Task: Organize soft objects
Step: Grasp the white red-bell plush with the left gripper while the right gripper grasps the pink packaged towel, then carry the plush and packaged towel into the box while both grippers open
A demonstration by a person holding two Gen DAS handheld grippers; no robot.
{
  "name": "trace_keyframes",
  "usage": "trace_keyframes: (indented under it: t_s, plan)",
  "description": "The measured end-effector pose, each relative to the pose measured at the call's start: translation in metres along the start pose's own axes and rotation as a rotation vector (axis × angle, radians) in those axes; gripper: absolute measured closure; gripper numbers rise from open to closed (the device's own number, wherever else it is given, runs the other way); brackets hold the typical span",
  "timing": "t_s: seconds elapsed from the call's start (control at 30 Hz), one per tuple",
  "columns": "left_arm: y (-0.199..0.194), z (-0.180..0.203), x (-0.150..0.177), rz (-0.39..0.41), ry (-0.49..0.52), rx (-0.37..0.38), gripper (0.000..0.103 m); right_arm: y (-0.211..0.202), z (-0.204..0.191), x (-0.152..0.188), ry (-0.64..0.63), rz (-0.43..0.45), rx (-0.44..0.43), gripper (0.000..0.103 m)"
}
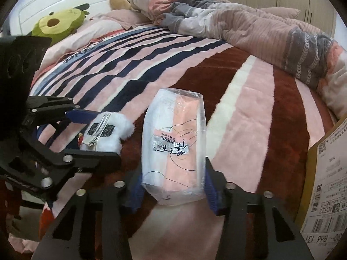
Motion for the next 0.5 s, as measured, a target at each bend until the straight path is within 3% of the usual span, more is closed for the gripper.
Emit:
trace_keyframes:
  t_s: [0.03,0.2,0.5]
  plan:
    - [-0.001,0.001,0.000,-0.001,0.002,-0.002,0.052,-0.002,0.001,0.000,0.005,-0.001,-0.001,0.067]
    - [-0.006,0.001,-0.005,0.006,0.005,-0.011,0.053,-0.015,-0.002,-0.006,-0.001,0.019,0.003,0.069]
    - [-0.049,0.015,-0.043,0.102,0.040,-0.045,0.053,-0.069,-0.018,-0.041,-0.024,0.124,-0.023,0.069]
Point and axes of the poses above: each gripper's, at about its wrist camera, not at the fingertips, and y roughly the way its jaws point, z to its right, x to its underside, the point moved 8 cm from there along y, roughly the way its jaws point, and after that the axes turned 15 degrees about z, right-handed, at the moved point
